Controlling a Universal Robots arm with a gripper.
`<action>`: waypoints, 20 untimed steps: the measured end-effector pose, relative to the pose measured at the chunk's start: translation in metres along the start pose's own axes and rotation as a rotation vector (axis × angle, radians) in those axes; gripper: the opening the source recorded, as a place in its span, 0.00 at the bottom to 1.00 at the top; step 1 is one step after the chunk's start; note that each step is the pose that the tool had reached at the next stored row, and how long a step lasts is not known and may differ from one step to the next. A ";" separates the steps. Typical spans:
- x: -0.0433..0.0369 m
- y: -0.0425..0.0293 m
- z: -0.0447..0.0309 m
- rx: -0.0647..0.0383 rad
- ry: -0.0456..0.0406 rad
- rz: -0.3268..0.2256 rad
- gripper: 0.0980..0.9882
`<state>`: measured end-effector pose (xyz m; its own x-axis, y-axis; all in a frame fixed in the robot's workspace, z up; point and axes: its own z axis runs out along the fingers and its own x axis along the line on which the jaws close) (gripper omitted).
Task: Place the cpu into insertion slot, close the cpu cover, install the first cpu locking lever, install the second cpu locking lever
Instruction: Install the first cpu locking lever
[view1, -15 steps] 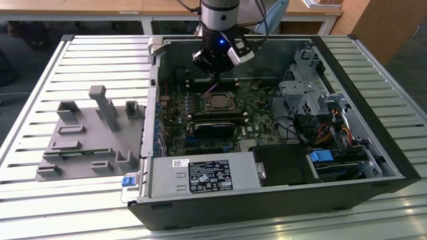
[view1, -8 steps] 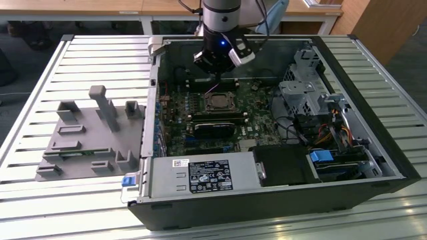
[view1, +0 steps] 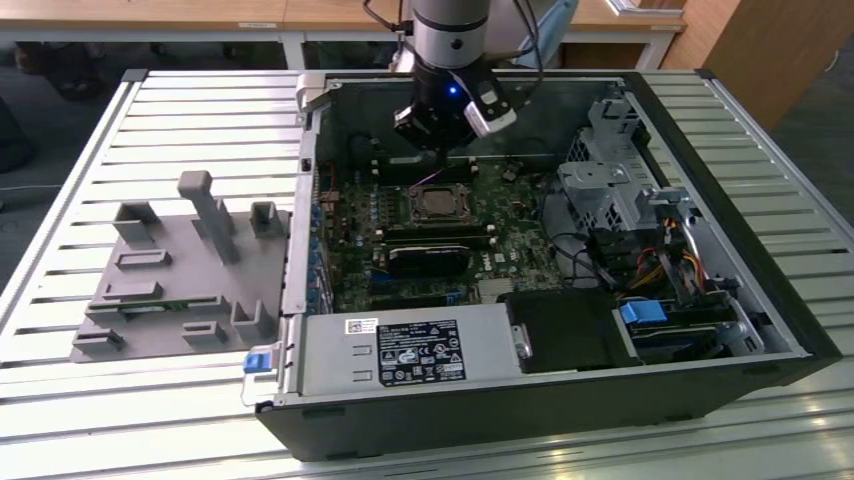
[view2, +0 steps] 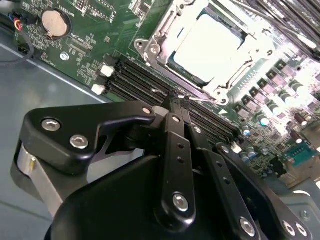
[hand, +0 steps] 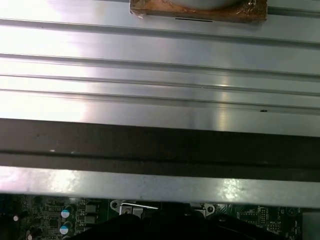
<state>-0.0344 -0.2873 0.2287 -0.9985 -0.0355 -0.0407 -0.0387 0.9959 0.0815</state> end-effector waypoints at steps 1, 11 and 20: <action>-0.0005 -0.0001 0.0008 0.000 0.0000 0.000 0.01; -0.0075 -0.0011 0.0101 0.000 0.0000 0.000 0.01; -0.0102 -0.0021 0.0214 0.000 0.0000 0.000 0.01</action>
<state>-0.0233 -0.2873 0.2076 -0.9985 -0.0354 -0.0407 -0.0386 0.9959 0.0813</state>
